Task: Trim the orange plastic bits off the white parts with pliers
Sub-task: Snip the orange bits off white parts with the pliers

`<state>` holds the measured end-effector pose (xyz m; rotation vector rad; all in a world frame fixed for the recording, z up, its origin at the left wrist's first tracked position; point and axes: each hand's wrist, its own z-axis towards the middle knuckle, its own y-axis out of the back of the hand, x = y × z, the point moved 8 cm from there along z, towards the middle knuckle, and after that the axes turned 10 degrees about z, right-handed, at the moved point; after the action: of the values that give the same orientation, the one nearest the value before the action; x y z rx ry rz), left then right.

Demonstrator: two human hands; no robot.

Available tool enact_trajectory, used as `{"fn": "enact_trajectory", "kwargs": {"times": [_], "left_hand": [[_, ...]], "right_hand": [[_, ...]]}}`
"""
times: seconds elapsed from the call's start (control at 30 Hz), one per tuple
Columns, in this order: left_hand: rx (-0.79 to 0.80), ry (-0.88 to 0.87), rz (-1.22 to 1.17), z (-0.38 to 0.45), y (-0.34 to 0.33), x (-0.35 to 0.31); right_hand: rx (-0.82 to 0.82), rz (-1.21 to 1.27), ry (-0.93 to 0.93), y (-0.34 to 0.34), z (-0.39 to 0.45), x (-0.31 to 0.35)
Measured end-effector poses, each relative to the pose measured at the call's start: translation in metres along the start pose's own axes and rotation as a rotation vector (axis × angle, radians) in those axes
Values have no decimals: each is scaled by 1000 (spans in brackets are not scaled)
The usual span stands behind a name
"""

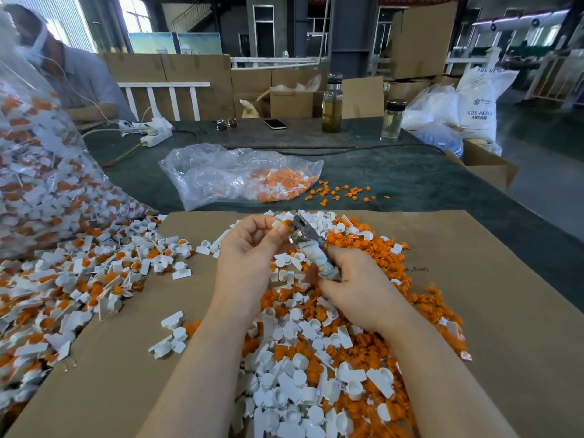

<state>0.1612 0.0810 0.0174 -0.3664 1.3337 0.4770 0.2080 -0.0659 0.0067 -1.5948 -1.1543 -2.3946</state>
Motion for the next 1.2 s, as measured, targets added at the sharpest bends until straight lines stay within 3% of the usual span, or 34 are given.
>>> {"fn": "enact_trajectory", "kwargs": {"times": [0.13, 0.23, 0.33, 0.5, 0.6, 0.8, 0.97, 1.1, 1.2], "left_hand": [[-73, 240, -238, 2, 10, 21], [-251, 430, -526, 6, 36, 40], [-431, 506, -736, 6, 66, 51], [-638, 537, -982, 5, 98, 65], [-696, 508, -1012, 4, 107, 65], [-812, 260, -1395, 5, 119, 60], [-742, 391, -1014, 3, 120, 63], [-366, 473, -318, 7, 89, 44], [-116, 296, 274, 6, 48, 25]], "right_hand": [[-64, -124, 10, 2, 1, -2], [-126, -171, -17, 9, 2, -7], [-199, -226, -25, 17, 2, -10], [-277, -283, -72, 24, 2, -17], [-316, -309, -113, 29, 2, -22], [-353, -313, -144, 33, 3, -27], [-347, -327, -170, 33, 3, -31], [-311, -398, -183, 26, 4, -30], [-288, -459, -181, 20, 5, -28]]}}
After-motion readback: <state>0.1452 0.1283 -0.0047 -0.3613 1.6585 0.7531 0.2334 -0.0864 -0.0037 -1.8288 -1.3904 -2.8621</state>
